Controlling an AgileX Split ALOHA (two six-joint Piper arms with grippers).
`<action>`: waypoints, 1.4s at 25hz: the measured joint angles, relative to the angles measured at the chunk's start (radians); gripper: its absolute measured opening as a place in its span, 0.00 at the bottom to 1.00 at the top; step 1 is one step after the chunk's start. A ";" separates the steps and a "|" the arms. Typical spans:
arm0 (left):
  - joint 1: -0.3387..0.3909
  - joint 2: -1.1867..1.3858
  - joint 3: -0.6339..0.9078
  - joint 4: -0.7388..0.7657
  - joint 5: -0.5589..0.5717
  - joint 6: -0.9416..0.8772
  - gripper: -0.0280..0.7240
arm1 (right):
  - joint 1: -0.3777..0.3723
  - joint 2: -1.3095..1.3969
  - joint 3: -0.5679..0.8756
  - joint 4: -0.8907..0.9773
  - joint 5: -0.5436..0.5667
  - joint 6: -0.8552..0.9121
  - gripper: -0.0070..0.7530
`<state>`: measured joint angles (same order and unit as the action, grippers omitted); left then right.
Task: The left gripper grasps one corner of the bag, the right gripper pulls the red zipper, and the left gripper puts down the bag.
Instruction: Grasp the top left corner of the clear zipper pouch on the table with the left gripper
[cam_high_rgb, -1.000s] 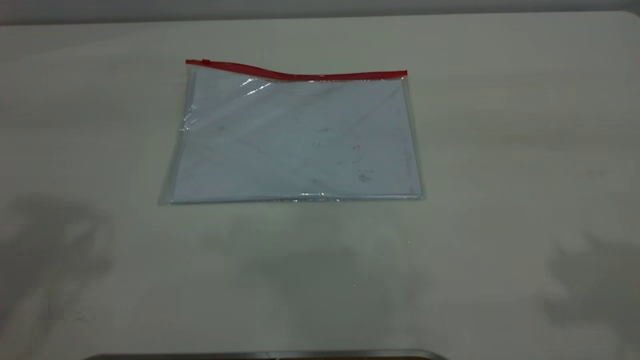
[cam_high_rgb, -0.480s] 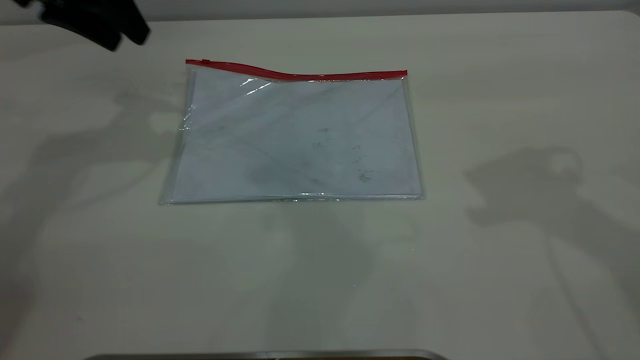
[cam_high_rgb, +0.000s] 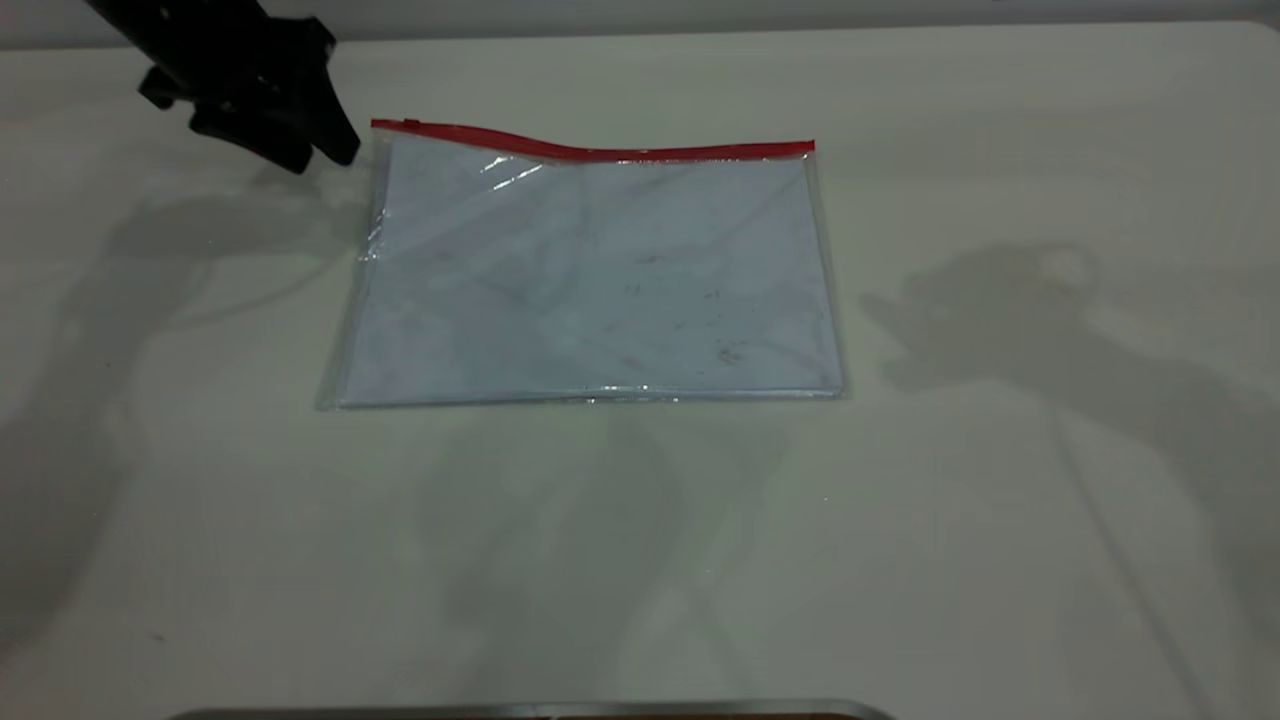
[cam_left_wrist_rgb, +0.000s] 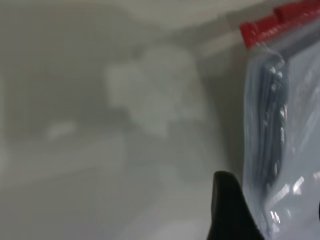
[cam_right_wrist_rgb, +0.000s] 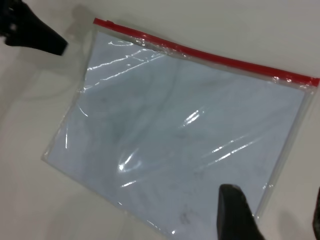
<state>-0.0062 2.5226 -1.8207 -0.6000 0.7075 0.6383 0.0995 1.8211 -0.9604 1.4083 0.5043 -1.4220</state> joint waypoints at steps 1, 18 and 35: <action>-0.001 0.010 -0.012 -0.013 -0.014 0.023 0.68 | 0.000 0.007 -0.002 0.010 0.003 -0.009 0.56; -0.005 0.136 -0.050 -0.274 -0.085 0.304 0.68 | 0.000 0.031 -0.006 0.028 0.027 -0.034 0.56; -0.026 0.175 -0.050 -0.560 0.023 0.603 0.13 | 0.000 0.038 -0.074 -0.004 0.056 -0.038 0.56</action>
<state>-0.0324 2.6972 -1.8710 -1.1599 0.7302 1.2414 0.0995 1.8588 -1.0347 1.4047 0.5605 -1.4597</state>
